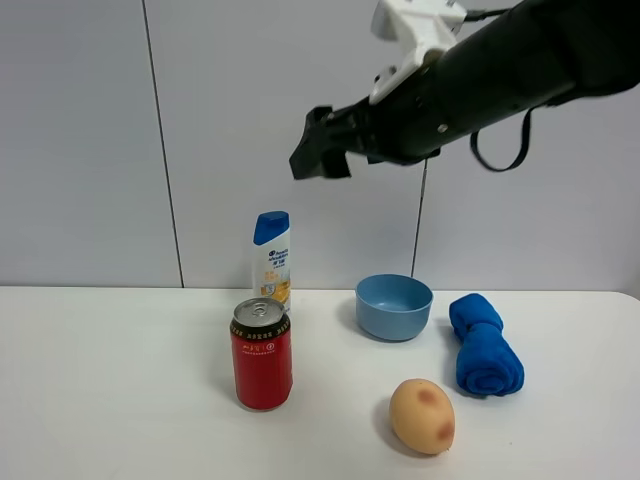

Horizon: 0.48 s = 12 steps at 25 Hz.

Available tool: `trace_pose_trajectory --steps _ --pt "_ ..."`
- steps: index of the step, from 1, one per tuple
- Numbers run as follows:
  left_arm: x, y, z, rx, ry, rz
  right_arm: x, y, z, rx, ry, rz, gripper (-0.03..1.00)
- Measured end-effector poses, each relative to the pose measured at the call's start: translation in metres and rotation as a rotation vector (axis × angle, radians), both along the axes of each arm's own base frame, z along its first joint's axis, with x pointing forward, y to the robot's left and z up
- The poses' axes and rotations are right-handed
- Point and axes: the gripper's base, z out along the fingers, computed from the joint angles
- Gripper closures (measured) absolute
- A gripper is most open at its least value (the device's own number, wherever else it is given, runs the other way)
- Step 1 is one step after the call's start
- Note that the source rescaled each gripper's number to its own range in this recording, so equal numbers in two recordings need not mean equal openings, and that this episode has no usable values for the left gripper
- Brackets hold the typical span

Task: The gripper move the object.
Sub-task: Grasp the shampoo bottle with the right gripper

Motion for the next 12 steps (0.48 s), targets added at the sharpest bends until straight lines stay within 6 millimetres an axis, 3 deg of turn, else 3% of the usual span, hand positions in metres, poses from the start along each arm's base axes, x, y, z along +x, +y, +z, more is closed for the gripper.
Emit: trace_pose_trajectory --steps 6,12 --pt "0.0 0.0 0.0 0.0 0.0 0.0 0.015 0.018 -0.042 -0.066 -0.024 -0.075 0.19" --pt "0.0 0.0 0.0 0.0 0.0 0.0 0.021 0.017 -0.047 -0.078 -0.06 -0.123 0.19"
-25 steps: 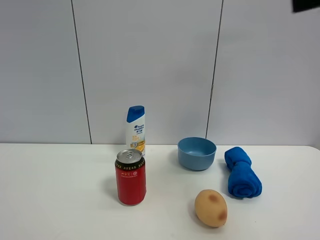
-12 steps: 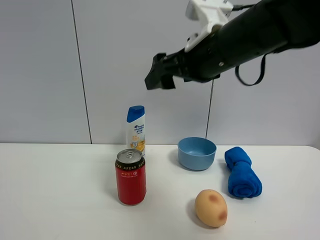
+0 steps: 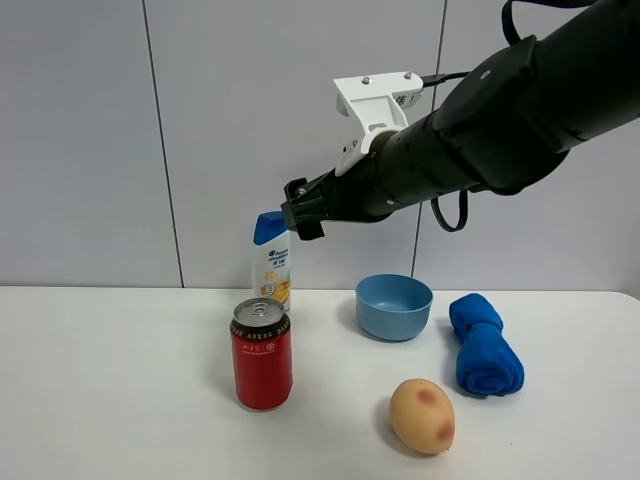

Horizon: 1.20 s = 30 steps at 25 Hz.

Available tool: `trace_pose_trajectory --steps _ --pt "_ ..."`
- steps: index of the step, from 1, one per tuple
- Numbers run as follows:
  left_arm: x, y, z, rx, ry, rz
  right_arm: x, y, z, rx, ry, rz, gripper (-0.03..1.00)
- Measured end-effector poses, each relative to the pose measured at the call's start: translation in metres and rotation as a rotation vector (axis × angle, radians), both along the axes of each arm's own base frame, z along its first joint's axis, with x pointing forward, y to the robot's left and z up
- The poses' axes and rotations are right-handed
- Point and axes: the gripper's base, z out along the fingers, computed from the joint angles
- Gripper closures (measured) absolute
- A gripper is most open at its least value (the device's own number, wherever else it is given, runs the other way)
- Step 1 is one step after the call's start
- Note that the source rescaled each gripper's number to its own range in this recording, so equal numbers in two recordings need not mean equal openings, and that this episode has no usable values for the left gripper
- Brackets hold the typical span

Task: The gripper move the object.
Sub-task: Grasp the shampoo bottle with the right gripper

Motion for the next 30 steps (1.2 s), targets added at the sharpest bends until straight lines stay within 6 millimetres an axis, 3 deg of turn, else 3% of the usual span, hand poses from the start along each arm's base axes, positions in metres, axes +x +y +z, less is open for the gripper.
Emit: trace_pose_trajectory --steps 5,14,24,30 --pt "0.0 0.0 0.0 0.0 0.0 0.0 0.004 0.002 -0.006 0.043 0.036 -0.028 0.19" --pt "0.0 0.0 0.0 -0.001 0.0 -0.001 0.043 0.033 -0.017 0.042 0.009 0.009 0.19" --pt "0.0 0.0 0.0 -0.001 0.0 -0.001 0.05 0.034 -0.027 0.068 0.008 -0.042 0.19" --pt "0.0 0.0 0.0 -0.001 0.0 -0.001 0.058 0.039 -0.059 0.038 0.043 -0.06 0.01"
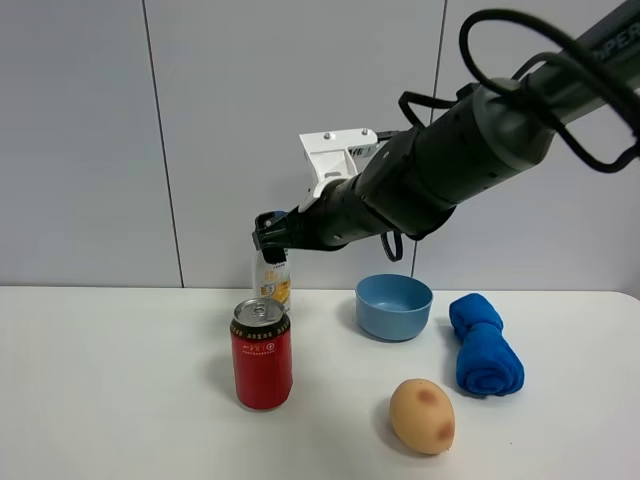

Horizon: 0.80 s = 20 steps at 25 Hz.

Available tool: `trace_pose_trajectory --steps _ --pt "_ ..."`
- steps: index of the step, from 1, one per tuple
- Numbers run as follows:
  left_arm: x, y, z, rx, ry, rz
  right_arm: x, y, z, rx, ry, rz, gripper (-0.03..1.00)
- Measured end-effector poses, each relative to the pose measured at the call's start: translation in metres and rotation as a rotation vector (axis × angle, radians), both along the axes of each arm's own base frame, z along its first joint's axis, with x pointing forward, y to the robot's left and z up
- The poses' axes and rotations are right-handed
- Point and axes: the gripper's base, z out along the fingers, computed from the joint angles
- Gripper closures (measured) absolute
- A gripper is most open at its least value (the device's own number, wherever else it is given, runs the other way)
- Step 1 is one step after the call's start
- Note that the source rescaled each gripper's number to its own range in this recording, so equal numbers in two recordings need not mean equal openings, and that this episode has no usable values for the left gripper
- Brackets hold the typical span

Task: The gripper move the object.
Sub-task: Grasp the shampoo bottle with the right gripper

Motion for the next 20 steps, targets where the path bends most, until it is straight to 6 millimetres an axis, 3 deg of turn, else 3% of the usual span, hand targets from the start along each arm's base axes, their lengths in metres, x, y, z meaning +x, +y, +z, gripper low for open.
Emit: trace_pose_trajectory --steps 6,20 --pt "0.0 0.0 0.0 0.0 0.0 0.0 0.006 0.005 -0.017 -0.042 -0.003 0.023 -0.03" --pt "0.0 0.0 0.0 0.0 0.0 0.0 0.03 0.023 -0.035 -0.014 -0.029 0.023 -0.03"
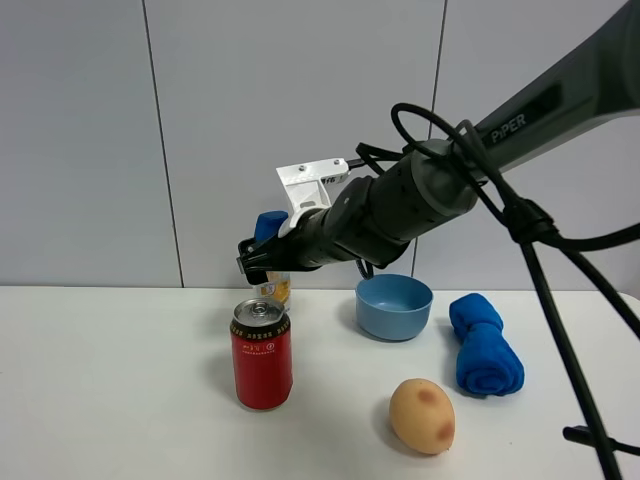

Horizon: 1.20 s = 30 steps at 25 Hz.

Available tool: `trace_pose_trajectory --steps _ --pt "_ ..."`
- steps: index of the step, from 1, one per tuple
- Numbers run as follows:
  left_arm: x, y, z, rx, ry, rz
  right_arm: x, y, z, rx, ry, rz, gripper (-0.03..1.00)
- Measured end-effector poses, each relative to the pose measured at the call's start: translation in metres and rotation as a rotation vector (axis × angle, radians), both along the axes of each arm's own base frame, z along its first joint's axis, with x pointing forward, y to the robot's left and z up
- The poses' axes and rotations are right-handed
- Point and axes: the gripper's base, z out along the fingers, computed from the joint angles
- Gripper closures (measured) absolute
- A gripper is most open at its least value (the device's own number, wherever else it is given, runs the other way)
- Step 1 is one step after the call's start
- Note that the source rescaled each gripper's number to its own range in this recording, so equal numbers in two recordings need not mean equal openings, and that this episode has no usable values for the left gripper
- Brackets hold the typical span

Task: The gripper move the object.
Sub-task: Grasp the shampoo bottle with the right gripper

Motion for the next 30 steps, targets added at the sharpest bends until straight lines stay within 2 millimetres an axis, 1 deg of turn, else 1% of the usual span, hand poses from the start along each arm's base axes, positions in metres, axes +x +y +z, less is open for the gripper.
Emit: trace_pose_trajectory --steps 5,9,17,23,28,30 --pt "0.0 0.0 0.0 0.0 0.0 0.0 0.008 0.009 0.001 0.026 -0.004 0.008 -0.03" --pt "0.0 0.0 0.0 0.0 0.0 0.0 0.007 0.016 -0.003 0.025 -0.006 0.02 -0.03" --pt "0.0 0.0 0.0 0.0 0.0 0.0 0.008 0.017 -0.002 -0.006 -0.051 0.04 -0.02" --pt "0.0 0.0 0.0 0.0 0.0 0.0 0.009 0.017 -0.014 -0.034 -0.065 0.044 -0.02" --pt "0.0 0.0 0.0 0.0 0.0 0.0 0.01 0.017 -0.015 -0.031 -0.077 0.034 -0.02" --pt "0.0 0.0 0.0 0.0 0.0 0.0 0.011 0.016 -0.018 -0.034 -0.085 0.026 -0.02"
